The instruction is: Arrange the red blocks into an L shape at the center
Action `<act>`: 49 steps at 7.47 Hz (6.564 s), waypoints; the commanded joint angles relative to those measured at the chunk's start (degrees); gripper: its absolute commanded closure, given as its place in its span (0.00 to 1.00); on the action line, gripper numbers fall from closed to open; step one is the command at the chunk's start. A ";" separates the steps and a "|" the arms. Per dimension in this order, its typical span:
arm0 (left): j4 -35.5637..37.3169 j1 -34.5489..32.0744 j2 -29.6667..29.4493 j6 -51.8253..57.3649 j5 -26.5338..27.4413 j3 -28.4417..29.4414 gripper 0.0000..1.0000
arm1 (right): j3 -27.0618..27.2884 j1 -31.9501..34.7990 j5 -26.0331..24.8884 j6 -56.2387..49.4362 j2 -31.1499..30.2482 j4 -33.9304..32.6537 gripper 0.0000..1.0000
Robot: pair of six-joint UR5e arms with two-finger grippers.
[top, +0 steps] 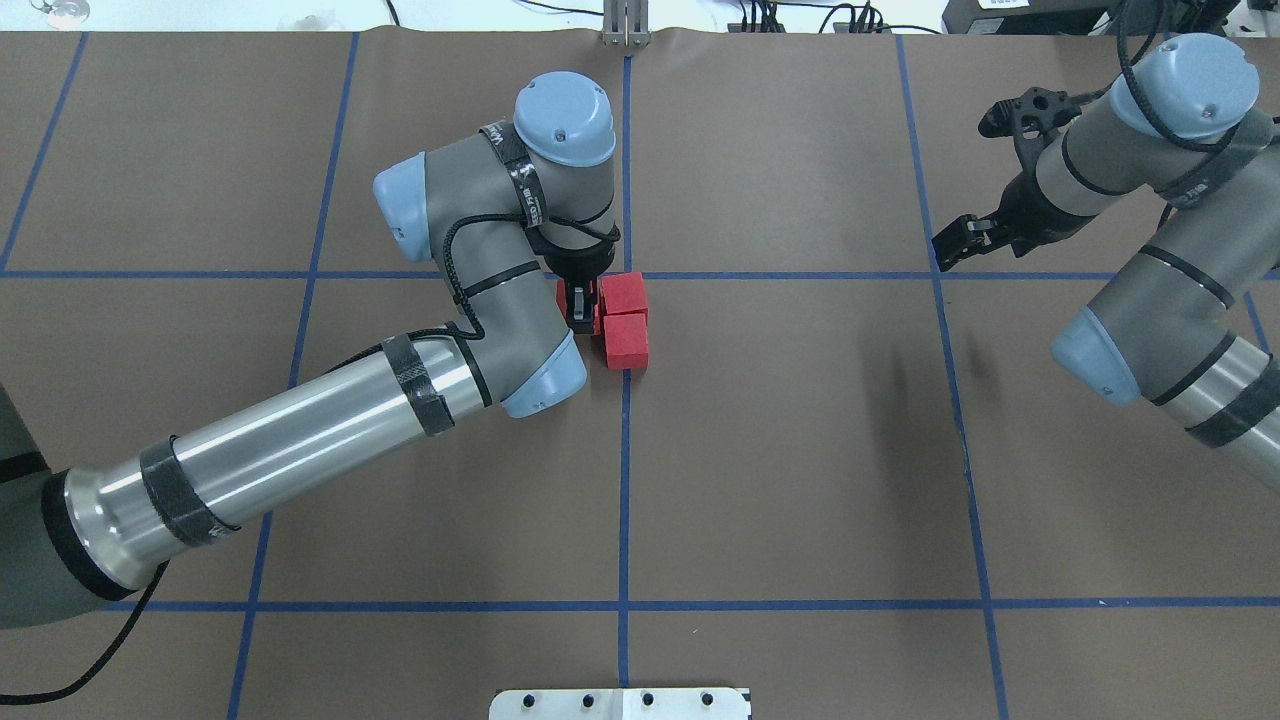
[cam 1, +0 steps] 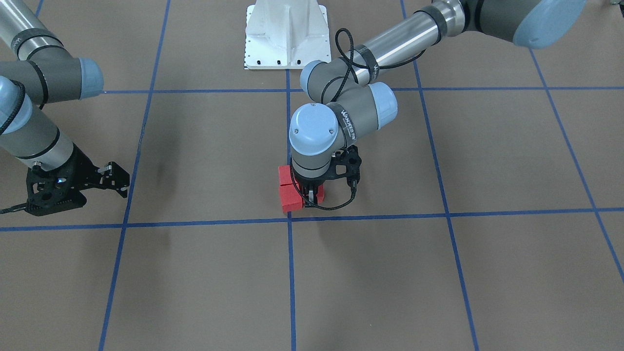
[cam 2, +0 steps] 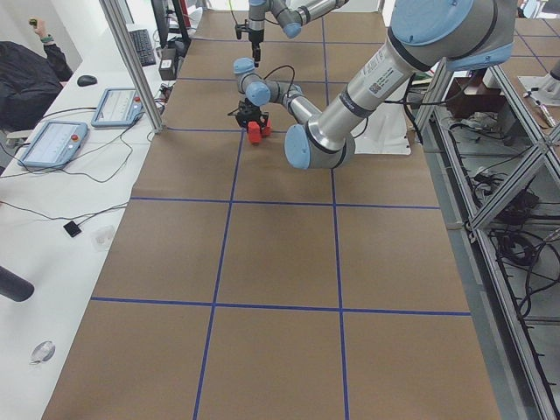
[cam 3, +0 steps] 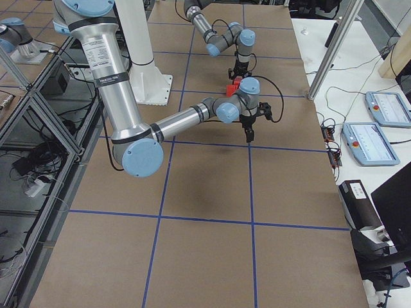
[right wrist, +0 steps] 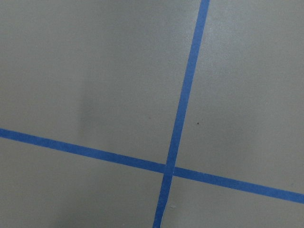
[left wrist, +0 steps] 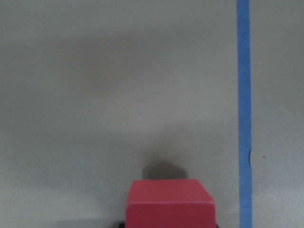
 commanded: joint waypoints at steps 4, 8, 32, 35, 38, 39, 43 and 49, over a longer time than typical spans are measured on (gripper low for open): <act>-0.63 -0.01 -0.19 -0.88 2.05 0.17 0.38 | -0.30 0.00 -0.21 0.00 -0.01 0.00 0.01; -1.25 -0.36 -0.19 0.17 1.97 0.53 0.00 | -0.38 -0.09 -0.21 0.00 0.08 0.00 0.01; 0.51 -53.18 56.31 160.67 -17.72 -25.84 0.00 | -14.55 39.37 18.78 -30.94 -13.54 -0.88 0.01; 0.68 -53.27 58.68 152.00 -17.64 -29.77 0.00 | -3.60 39.29 18.25 -28.13 -16.97 -8.81 0.01; 0.77 -53.18 65.27 151.96 -17.37 -35.33 0.00 | 2.86 34.83 16.85 -27.77 -19.33 -15.38 0.01; 0.77 -53.18 65.63 152.05 -17.28 -35.24 0.00 | 2.95 32.72 14.06 -27.77 -19.95 -14.95 0.01; 0.69 -53.09 65.55 152.05 -15.26 -35.24 0.00 | 3.84 31.99 14.29 -28.39 -24.16 -8.48 0.01; 0.77 -53.09 65.28 152.14 -15.26 -34.45 0.00 | 3.83 33.91 17.53 -27.77 -24.62 -6.68 0.01</act>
